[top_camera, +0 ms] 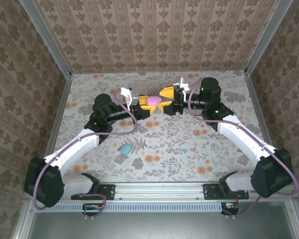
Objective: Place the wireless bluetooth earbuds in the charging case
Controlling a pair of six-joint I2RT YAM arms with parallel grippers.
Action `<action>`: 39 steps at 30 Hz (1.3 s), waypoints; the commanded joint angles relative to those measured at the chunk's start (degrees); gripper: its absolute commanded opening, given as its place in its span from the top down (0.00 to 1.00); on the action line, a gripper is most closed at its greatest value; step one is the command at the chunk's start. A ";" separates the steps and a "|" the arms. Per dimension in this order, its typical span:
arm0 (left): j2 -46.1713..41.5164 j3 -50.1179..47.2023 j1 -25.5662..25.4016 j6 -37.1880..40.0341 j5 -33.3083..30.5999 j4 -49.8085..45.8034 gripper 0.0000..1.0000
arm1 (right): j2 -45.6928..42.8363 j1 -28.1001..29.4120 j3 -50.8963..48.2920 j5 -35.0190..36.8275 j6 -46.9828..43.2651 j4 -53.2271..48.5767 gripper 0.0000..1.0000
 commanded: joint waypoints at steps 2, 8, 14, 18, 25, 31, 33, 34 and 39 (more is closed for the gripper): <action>-0.10 0.98 -1.24 1.30 3.98 -0.98 0.66 | 0.67 -0.20 1.99 4.69 2.47 2.95 0.36; -0.32 0.54 -1.30 1.58 3.38 -0.94 0.66 | 0.89 -0.17 3.96 8.50 4.29 -0.76 0.35; -0.39 0.15 -1.33 1.75 1.98 -0.77 0.66 | 0.63 -0.29 7.37 9.27 8.60 -5.43 0.33; -0.37 -0.58 -1.33 1.63 -1.71 -0.73 0.66 | -1.17 -0.33 8.07 7.55 11.36 -5.31 0.30; -0.30 -3.52 -0.82 -0.32 -8.49 3.59 0.66 | -8.53 -1.38 9.03 18.73 15.19 -16.69 0.30; -0.30 -4.41 -0.28 -2.37 -9.54 6.39 0.66 | -9.05 -12.82 7.74 32.03 24.80 -37.39 0.44; -0.06 -3.84 -0.27 -2.98 -9.38 6.35 0.66 | -7.14 -17.28 6.51 31.22 26.58 -43.17 0.50; 0.01 -3.52 -0.27 -3.27 -9.34 6.20 0.66 | -6.11 -18.77 5.60 31.47 26.44 -45.75 0.52; 0.22 -1.42 -0.36 -3.74 -9.21 3.70 0.66 | 0.82 -20.72 2.30 30.10 22.62 -48.71 0.55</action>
